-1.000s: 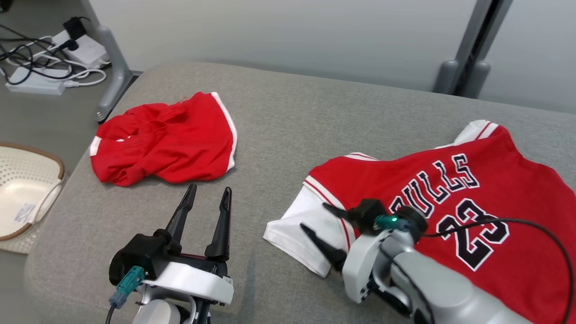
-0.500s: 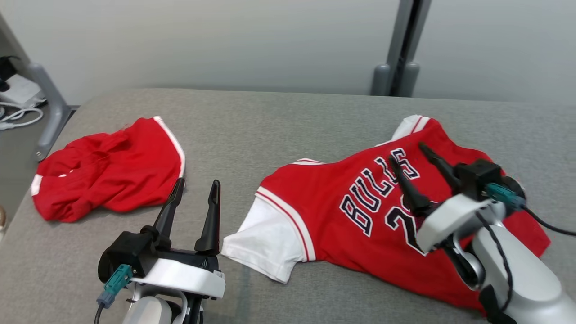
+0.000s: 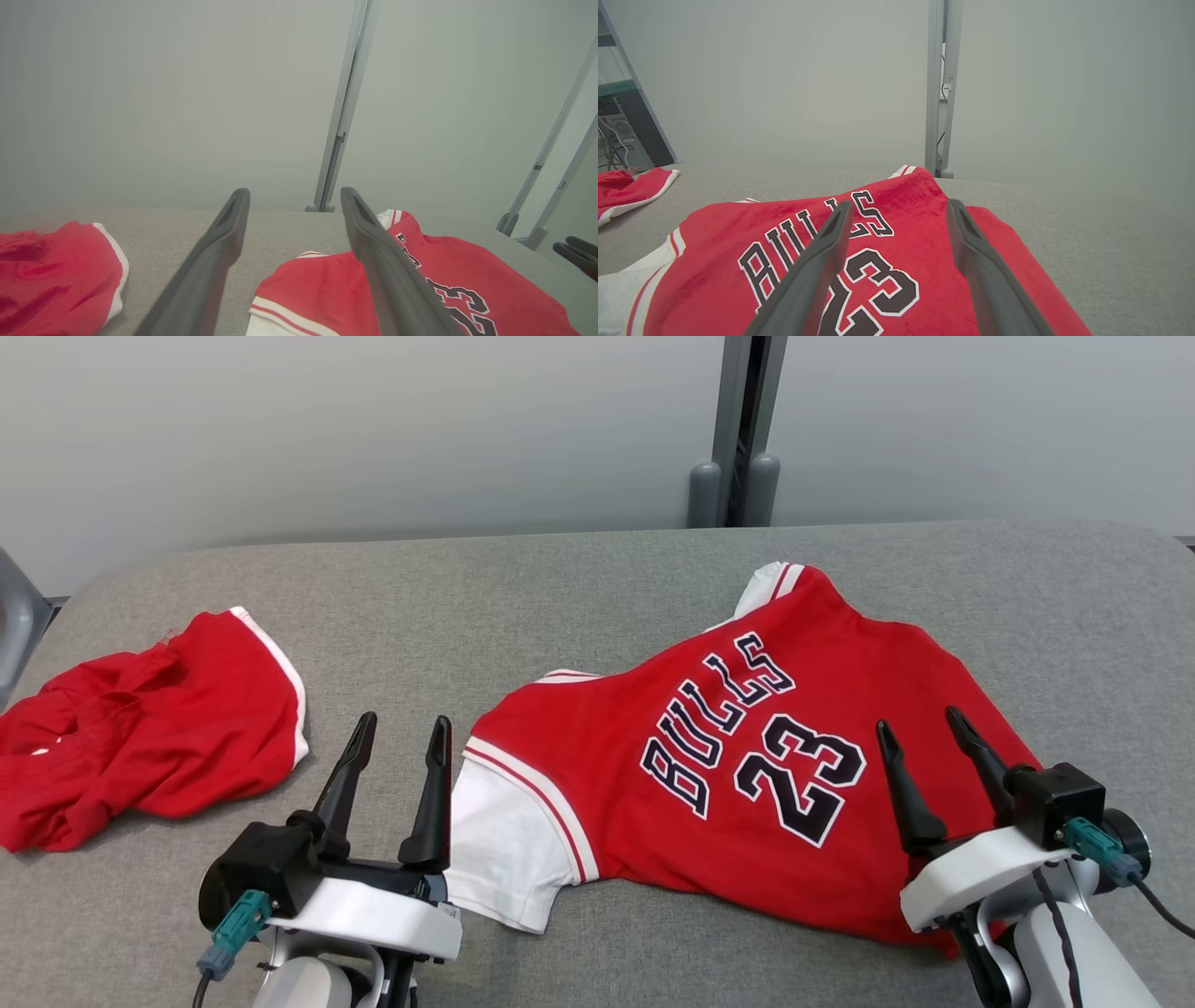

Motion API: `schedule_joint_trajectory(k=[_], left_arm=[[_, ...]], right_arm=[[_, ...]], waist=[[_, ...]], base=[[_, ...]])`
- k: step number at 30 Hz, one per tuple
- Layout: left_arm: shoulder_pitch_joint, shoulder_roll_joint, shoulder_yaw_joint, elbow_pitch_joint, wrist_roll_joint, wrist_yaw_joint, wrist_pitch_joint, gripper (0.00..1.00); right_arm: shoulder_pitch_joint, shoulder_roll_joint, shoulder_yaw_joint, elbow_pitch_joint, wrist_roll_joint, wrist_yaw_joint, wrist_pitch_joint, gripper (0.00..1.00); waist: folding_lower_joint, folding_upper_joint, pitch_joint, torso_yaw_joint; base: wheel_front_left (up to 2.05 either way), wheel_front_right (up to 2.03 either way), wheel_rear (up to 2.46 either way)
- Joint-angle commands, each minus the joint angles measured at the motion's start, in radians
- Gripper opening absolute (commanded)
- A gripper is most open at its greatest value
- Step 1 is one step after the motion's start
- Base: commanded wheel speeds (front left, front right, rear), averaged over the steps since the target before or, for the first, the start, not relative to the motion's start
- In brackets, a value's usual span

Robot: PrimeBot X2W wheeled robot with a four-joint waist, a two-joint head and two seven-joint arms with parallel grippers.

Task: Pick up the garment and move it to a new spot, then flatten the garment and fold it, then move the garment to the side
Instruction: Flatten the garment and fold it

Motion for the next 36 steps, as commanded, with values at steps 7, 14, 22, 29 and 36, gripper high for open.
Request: schedule_joint_trajectory(k=[7, 14, 22, 29, 36], left_arm=[[0.01, 0.004, -0.01, 0.0, 0.009, -0.005, 0.0, 1.0], [0.012, 0.004, -0.025, 0.002, 0.011, -0.009, 0.0, 1.0], [-0.018, 0.004, -0.034, -0.006, 0.015, -0.016, 0.0, 1.0], [-0.073, 0.004, -0.065, -0.004, 0.0, -0.032, 0.0, 1.0], [-0.117, 0.004, -0.096, 0.0, -0.018, -0.041, 0.0, 1.0]], right_arm=[[0.009, 0.018, -0.013, -0.003, -0.015, 0.0, -0.005, 1.0], [0.009, 0.025, -0.021, -0.002, -0.023, 0.0, -0.005, 1.0], [-0.066, -0.001, -0.013, 0.024, -0.038, 0.0, -0.005, 1.0], [-0.344, -0.076, 0.033, 0.207, 0.016, 0.0, 0.03, 1.0], [-0.608, -0.181, 0.122, 0.403, 0.088, 0.0, 0.181, 1.0]], waist=[[0.0, 0.0, 0.001, -0.004], [0.0, 0.0, 0.007, 0.005], [0.0, 0.0, 0.052, 0.02], [0.0, 0.0, 0.168, 0.097], [0.0, 0.0, 0.266, 0.196]], base=[[0.0, 0.0, 0.0], [0.0, 0.0, 0.0], [0.0, 0.0, 0.0], [0.0, 0.0, 0.0], [0.0, 0.0, 0.0]])
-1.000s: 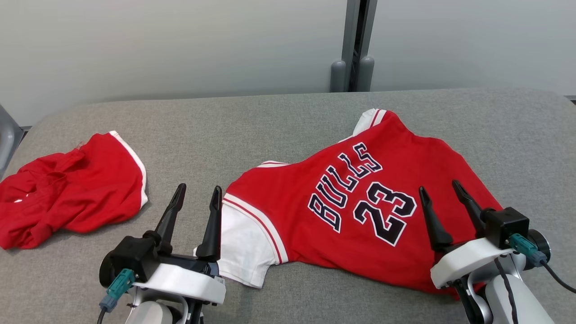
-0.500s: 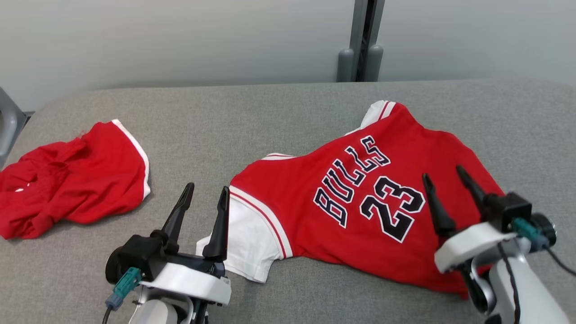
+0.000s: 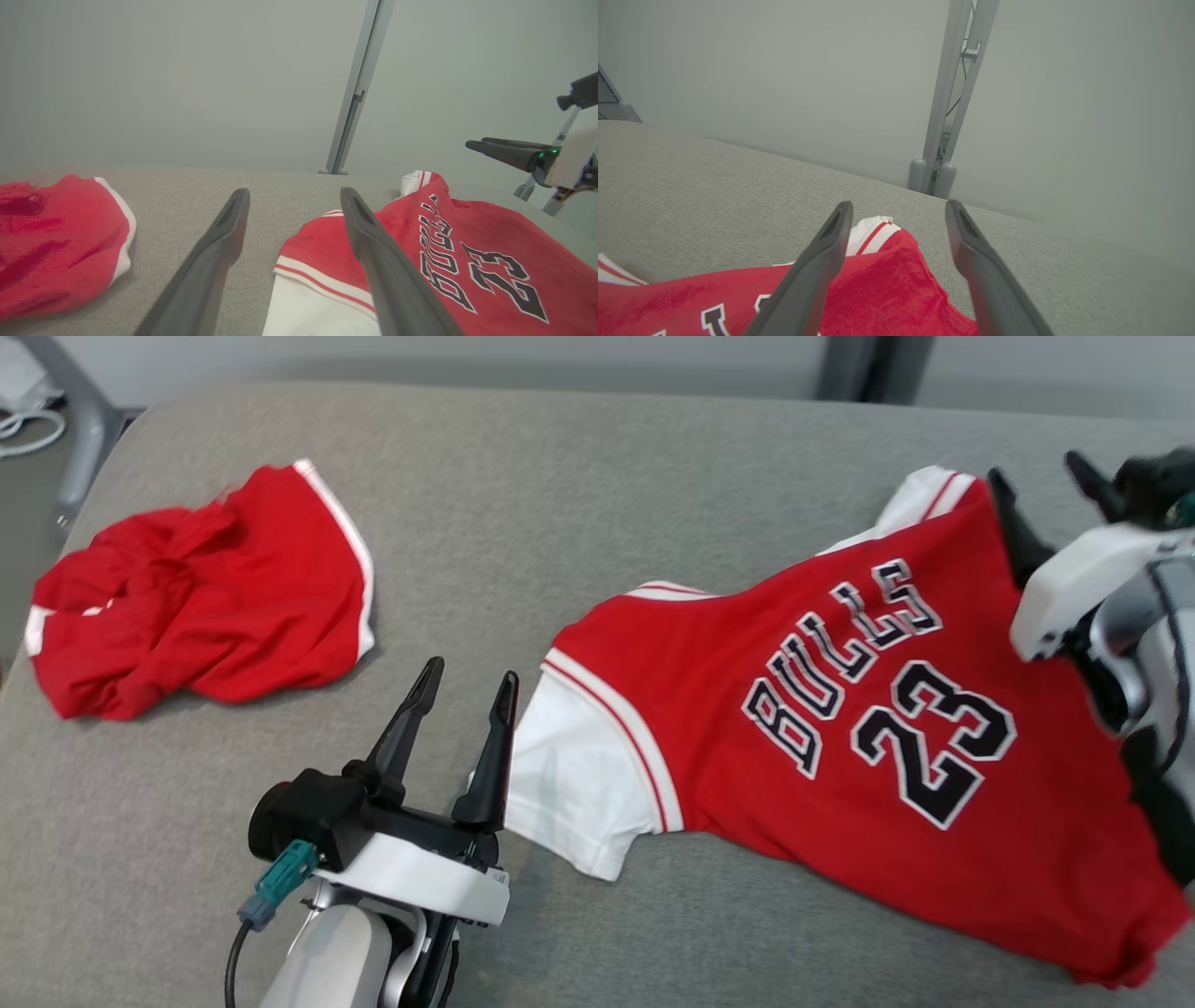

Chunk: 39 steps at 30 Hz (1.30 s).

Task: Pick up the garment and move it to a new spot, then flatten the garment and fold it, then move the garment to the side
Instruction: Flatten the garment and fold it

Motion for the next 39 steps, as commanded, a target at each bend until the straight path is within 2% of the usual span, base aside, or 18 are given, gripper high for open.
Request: schedule_joint_trajectory(k=[1, 8, 15, 19, 20, 21, 22, 26, 31, 35, 39], left_arm=[[-0.026, 0.003, -0.007, -0.001, -0.01, -0.004, 0.0, 1.0], [-0.047, 0.003, -0.029, -0.003, -0.035, 0.002, 0.0, 1.0], [-0.051, 0.004, -0.061, -0.005, -0.052, 0.011, 0.0, 1.0], [-0.056, 0.003, -0.07, -0.006, -0.061, 0.017, 0.0, 1.0], [-0.058, 0.003, -0.071, -0.005, -0.062, 0.018, 0.0, 1.0], [-0.059, 0.003, -0.073, -0.005, -0.062, 0.02, 0.0, 1.0], [-0.061, 0.003, -0.072, -0.005, -0.063, 0.019, 0.0, 1.0], [-0.063, 0.003, -0.072, -0.007, -0.068, 0.023, 0.0, 1.0], [-0.067, 0.003, -0.078, -0.01, -0.074, 0.024, 0.0, 1.0], [-0.073, 0.004, -0.086, -0.013, -0.084, 0.025, 0.0, 1.0], [-0.073, 0.004, -0.093, -0.017, -0.095, 0.028, 0.0, 1.0]], right_arm=[[-0.063, -0.035, 0.024, 0.048, 0.032, 0.0, 0.043, 1.0], [-0.189, -0.109, 0.146, 0.143, 0.125, 0.0, 0.179, 1.0], [-0.258, -0.195, 0.282, 0.176, 0.248, 0.0, 0.327, 1.0], [-0.27, -0.22, 0.342, 0.173, 0.318, 0.0, 0.396, 1.0], [-0.268, -0.222, 0.36, 0.167, 0.339, 0.0, 0.42, 0.93], [-0.266, -0.229, 0.384, 0.151, 0.35, 0.0, 0.434, 0.33], [-0.263, -0.237, 0.406, 0.136, 0.369, 0.0, 0.448, 0.0], [-0.288, -0.268, 0.472, 0.075, 0.408, 0.0, 0.395, 0.0], [-0.338, -0.269, 0.541, 0.028, 0.423, 0.0, 0.259, 0.0], [-0.413, -0.268, 0.605, 0.028, 0.375, 0.0, 0.109, 0.0], [-0.495, -0.242, 0.649, 0.105, 0.281, 0.0, -0.037, 0.0]], waist=[[0.0, 0.0, 0.07, 0.074], [0.0, 0.0, 0.124, 0.139], [0.0, 0.0, 0.155, 0.184], [0.0, 0.0, 0.158, 0.194], [0.0, 0.0, 0.158, 0.195], [0.0, 0.0, 0.157, 0.196], [0.0, 0.0, 0.156, 0.196], [0.0, 0.0, 0.154, 0.197], [0.0, 0.0, 0.155, 0.202], [0.0, 0.0, 0.157, 0.216], [0.0, 0.0, 0.159, 0.239]], base=[[0.0, 0.0, 0.0], [0.0, 0.0, 0.0], [0.0, 0.0, 0.0], [0.0, 0.0, 0.0], [0.0, 0.0, 0.0], [0.0, 0.0, 0.0], [0.0, 0.0, 0.0], [0.0, 0.0, 0.0], [0.0, 0.0, 0.0], [0.0, 0.0, 0.0], [0.0, 0.0, 0.0]])
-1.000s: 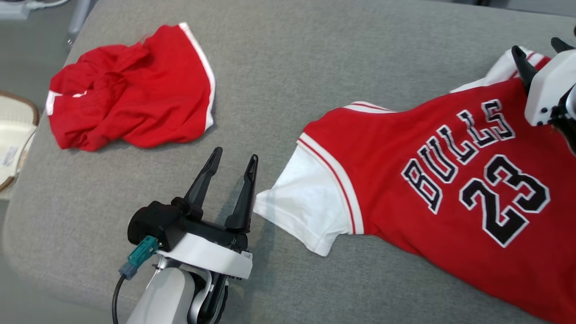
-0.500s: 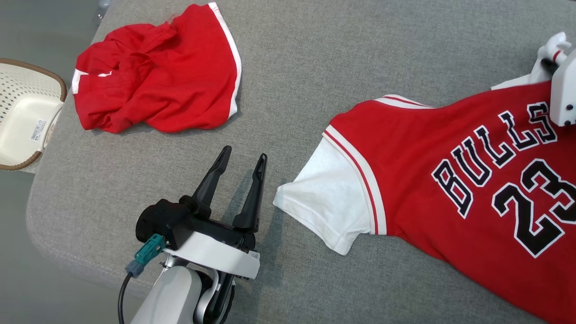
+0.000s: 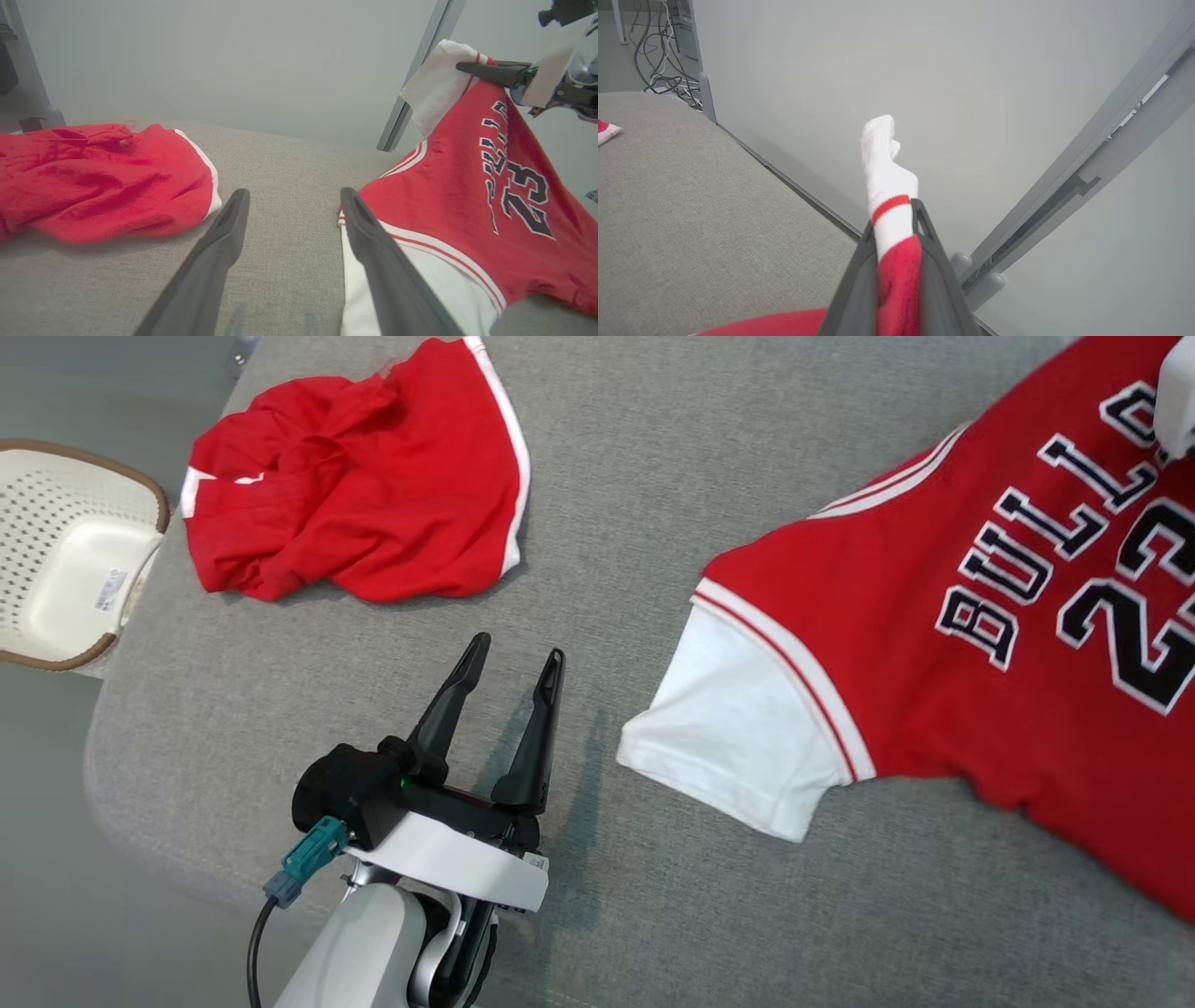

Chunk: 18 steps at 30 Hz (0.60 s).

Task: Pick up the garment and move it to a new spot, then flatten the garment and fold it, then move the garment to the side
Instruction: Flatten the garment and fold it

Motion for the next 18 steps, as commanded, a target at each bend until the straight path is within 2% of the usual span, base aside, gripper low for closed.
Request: schedule_joint_trajectory(k=[1, 8, 12, 13, 14, 18], left_arm=[[-0.013, 0.004, -0.001, -0.005, -0.006, 0.007, 0.0, 1.0], [-0.006, 0.004, -0.007, -0.009, -0.021, 0.013, 0.0, 1.0], [-0.009, 0.004, -0.011, -0.01, -0.026, 0.016, 0.0, 1.0], [-0.009, 0.004, -0.012, -0.01, -0.026, 0.017, 0.0, 1.0], [-0.008, 0.004, -0.012, -0.009, -0.026, 0.019, 0.0, 1.0], [0.001, 0.004, -0.006, -0.002, -0.016, 0.021, 0.0, 1.0]], right_arm=[[-0.024, 0.015, 0.016, 0.036, -0.042, 0.0, -0.045, 0.0], [-0.086, 0.086, 0.027, 0.218, -0.175, 0.0, -0.131, 0.0], [-0.079, 0.106, 0.001, 0.27, -0.201, 0.0, -0.141, 0.0], [-0.061, 0.115, -0.009, 0.283, -0.2, 0.0, -0.142, 0.28], [-0.043, 0.122, -0.014, 0.296, -0.201, 0.0, -0.142, 1.0], [0.015, 0.148, -0.007, 0.319, -0.188, 0.0, -0.125, 1.0]], waist=[[0.0, 0.0, 0.001, 0.014], [0.0, 0.0, 0.004, 0.05], [0.0, 0.0, 0.005, 0.058], [0.0, 0.0, 0.003, 0.059], [0.0, 0.0, 0.0, 0.059], [0.0, 0.0, -0.017, 0.047]], base=[[0.0, 0.0, 0.0], [0.0, 0.0, 0.0], [0.0, 0.0, 0.0], [0.0, 0.0, 0.0], [0.0, 0.0, 0.0], [0.0, 0.0, 0.0]])
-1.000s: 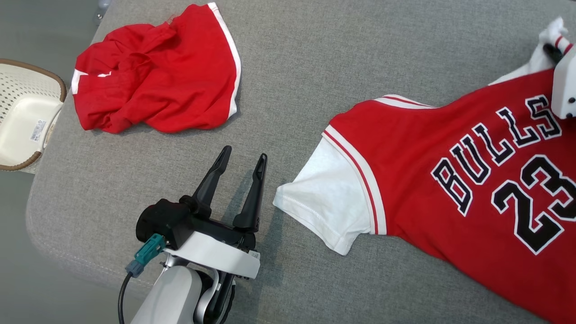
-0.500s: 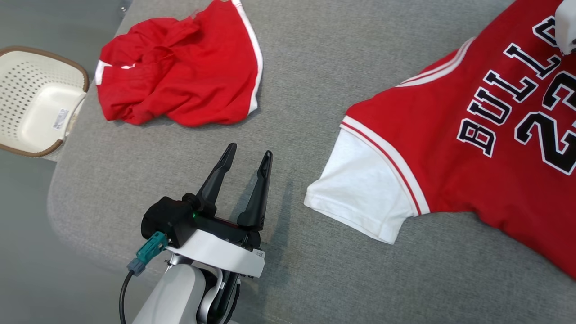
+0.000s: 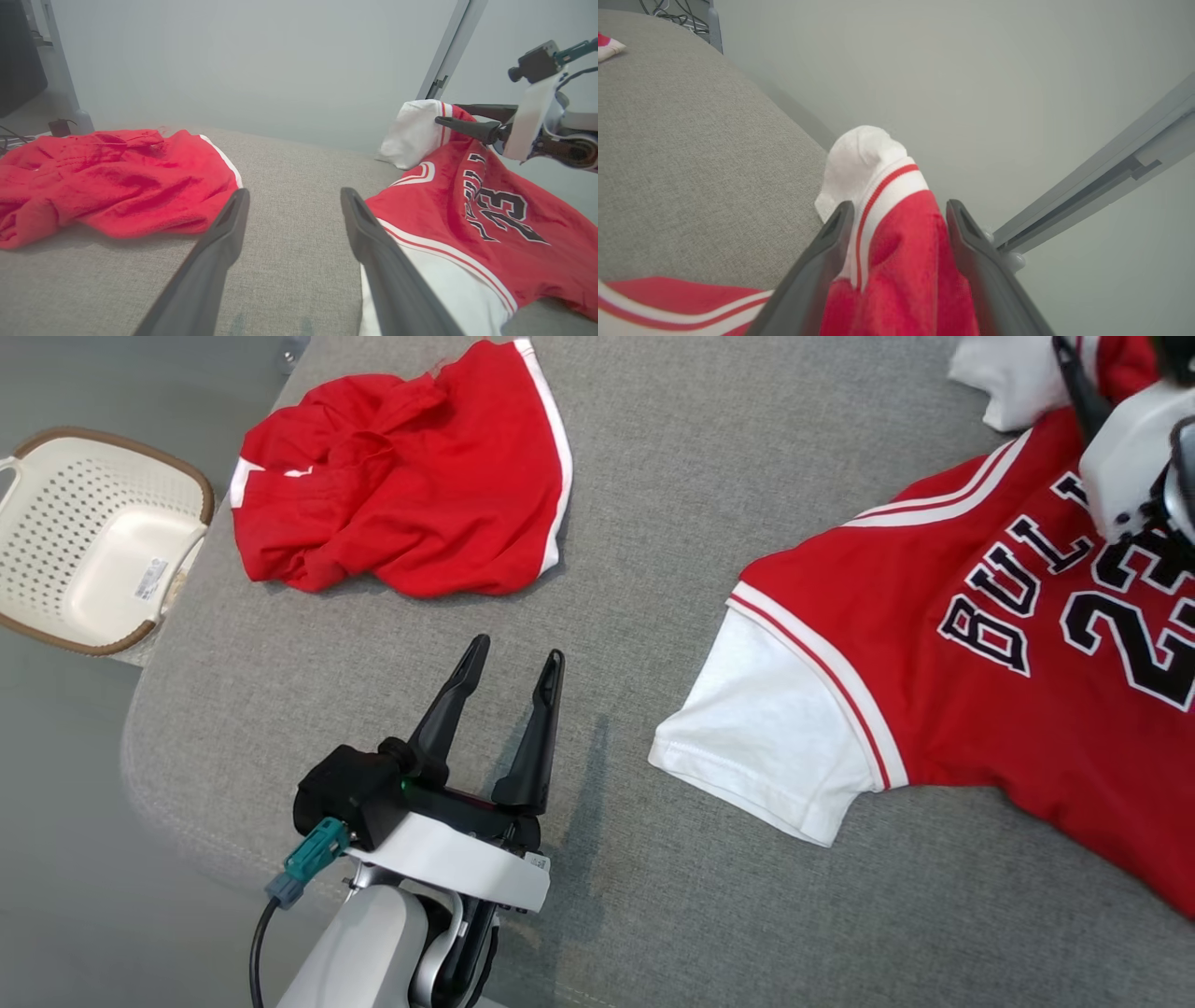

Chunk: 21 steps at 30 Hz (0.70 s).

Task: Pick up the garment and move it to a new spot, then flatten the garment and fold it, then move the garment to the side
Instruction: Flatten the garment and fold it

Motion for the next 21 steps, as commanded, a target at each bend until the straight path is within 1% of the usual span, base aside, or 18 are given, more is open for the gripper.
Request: schedule_joint_trajectory(k=[1, 7, 9, 12, 14, 17, 21], left_arm=[[0.003, 0.004, 0.006, 0.001, 0.006, 0.003, 0.0, 1.0], [0.008, 0.004, 0.032, 0.003, 0.03, -0.002, 0.0, 1.0], [0.013, 0.004, 0.047, 0.005, 0.04, -0.003, 0.0, 1.0], [0.021, 0.003, 0.069, 0.008, 0.058, -0.004, 0.0, 1.0], [0.026, 0.004, 0.083, 0.01, 0.07, -0.007, 0.0, 1.0], [0.041, 0.004, 0.105, 0.013, 0.086, -0.007, 0.0, 1.0], [0.058, 0.004, 0.133, 0.017, 0.099, -0.007, 0.0, 1.0]], right_arm=[[0.005, -0.003, -0.002, 0.003, 0.009, 0.0, 0.002, 1.0], [0.062, 0.017, -0.001, 0.005, 0.044, 0.0, -0.01, 1.0], [0.083, 0.027, -0.023, -0.002, 0.072, 0.0, -0.014, 1.0], [0.121, 0.034, -0.028, -0.012, 0.079, 0.0, -0.02, 1.0], [0.139, 0.04, -0.059, -0.047, 0.099, 0.0, -0.021, 1.0], [0.199, 0.023, -0.13, -0.124, 0.113, 0.0, -0.02, 1.0], [0.316, -0.001, -0.284, -0.262, 0.098, 0.0, -0.02, 1.0]], waist=[[0.0, 0.0, -0.008, -0.009], [0.0, 0.0, -0.052, -0.063], [0.0, 0.0, -0.073, -0.09], [0.0, 0.0, -0.109, -0.138], [0.0, 0.0, -0.135, -0.168], [0.0, 0.0, -0.172, -0.213], [0.0, 0.0, -0.217, -0.267]], base=[[0.0, 0.0, 0.0], [0.0, 0.0, 0.0], [0.0, 0.0, 0.0], [0.0, 0.0, 0.0], [0.0, 0.0, 0.0], [0.0, 0.0, 0.0], [0.0, 0.0, 0.0]])
